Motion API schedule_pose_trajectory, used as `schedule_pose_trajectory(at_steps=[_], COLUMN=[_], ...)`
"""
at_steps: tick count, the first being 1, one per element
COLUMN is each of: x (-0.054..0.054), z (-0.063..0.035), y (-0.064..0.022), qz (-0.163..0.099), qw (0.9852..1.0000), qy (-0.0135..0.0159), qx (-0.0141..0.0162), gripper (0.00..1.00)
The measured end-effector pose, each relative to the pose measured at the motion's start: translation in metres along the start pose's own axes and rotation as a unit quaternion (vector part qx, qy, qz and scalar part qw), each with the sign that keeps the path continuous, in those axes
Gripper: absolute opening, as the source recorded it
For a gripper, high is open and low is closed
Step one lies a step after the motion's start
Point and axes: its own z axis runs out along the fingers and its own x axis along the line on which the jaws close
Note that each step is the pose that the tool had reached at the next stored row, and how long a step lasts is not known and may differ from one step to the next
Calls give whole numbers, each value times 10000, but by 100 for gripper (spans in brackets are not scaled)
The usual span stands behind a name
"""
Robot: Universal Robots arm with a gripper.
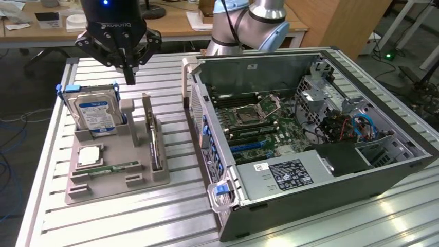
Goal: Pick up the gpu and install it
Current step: 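Pick up the gpu and move the gpu toward the slot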
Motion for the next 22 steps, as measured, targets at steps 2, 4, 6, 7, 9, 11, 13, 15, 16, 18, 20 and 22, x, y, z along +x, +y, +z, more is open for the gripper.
schedule_pose_trajectory(at_steps=[2, 4, 6, 7, 9, 11, 13, 15, 16, 18, 20, 22], x=[0, 0, 0, 0, 0, 0, 0, 0, 0, 0, 0, 0], z=[0, 0, 0, 0, 0, 0, 0, 0, 0, 0, 0, 2], y=[0, 0, 0, -1, -1, -1, -1, -1, -2, -1, -1, -5], qz=[0, 0, 0, 0, 0, 0, 0, 0, -1, 0, 0, -8], qw=[10000, 10000, 10000, 10000, 10000, 10000, 10000, 10000, 10000, 10000, 10000, 10000], qy=[0, 0, 0, 0, 0, 0, 0, 0, 0, -1, -1, -1], qx=[0, 0, 0, 0, 0, 0, 1, 5, 7, 10, 13, 13], gripper=[11, 11, 11, 11, 11, 11, 17, 24, 29, 35, 41, 47])
